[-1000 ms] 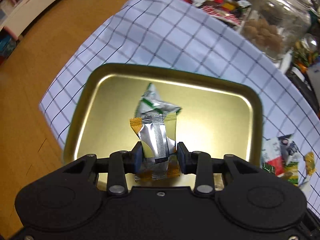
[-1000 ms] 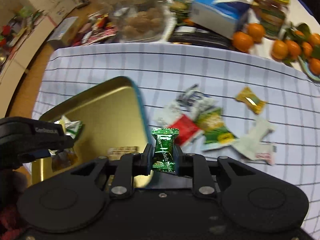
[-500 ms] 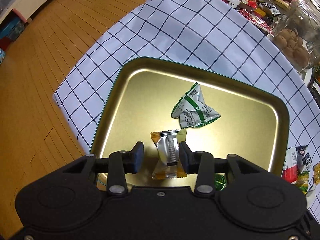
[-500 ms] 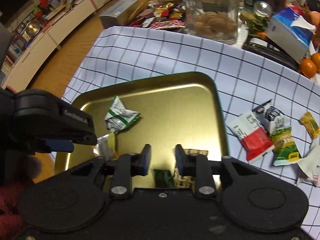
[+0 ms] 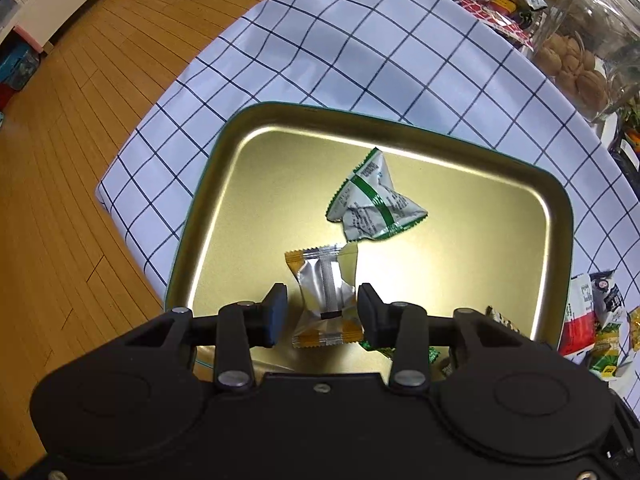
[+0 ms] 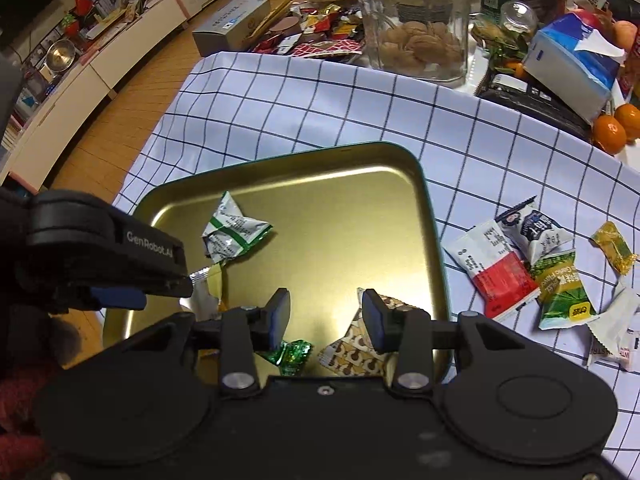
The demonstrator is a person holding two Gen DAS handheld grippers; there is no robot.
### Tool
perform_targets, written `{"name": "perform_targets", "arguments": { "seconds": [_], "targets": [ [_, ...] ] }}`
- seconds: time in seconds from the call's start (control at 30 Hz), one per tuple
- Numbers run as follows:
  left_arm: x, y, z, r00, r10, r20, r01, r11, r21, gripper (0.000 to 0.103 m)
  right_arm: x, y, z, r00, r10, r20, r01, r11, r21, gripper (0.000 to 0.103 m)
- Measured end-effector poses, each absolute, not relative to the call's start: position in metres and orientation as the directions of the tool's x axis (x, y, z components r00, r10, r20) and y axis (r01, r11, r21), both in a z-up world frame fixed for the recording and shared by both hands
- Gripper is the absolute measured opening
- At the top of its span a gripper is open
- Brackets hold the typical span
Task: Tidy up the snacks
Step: 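Open both grippers to drop the two candies into the tray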
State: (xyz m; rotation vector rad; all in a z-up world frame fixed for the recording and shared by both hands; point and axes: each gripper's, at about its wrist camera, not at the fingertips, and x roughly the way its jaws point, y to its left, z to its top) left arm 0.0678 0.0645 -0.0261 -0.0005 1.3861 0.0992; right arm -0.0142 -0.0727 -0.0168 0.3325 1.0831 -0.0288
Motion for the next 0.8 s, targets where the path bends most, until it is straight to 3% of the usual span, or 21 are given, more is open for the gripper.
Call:
{"name": "perform_targets", "arguments": {
  "seconds": [0.8],
  "targets": [
    [0.037, -0.018, -0.030, 0.162, 0.043, -0.986, 0.124, 0.990, 0.063, 0.049, -0.052, -0.154, -0.021, 0.369, -0.006, -0.930, 0.366, 0.920, 0.139, 0.054]
  ]
}}
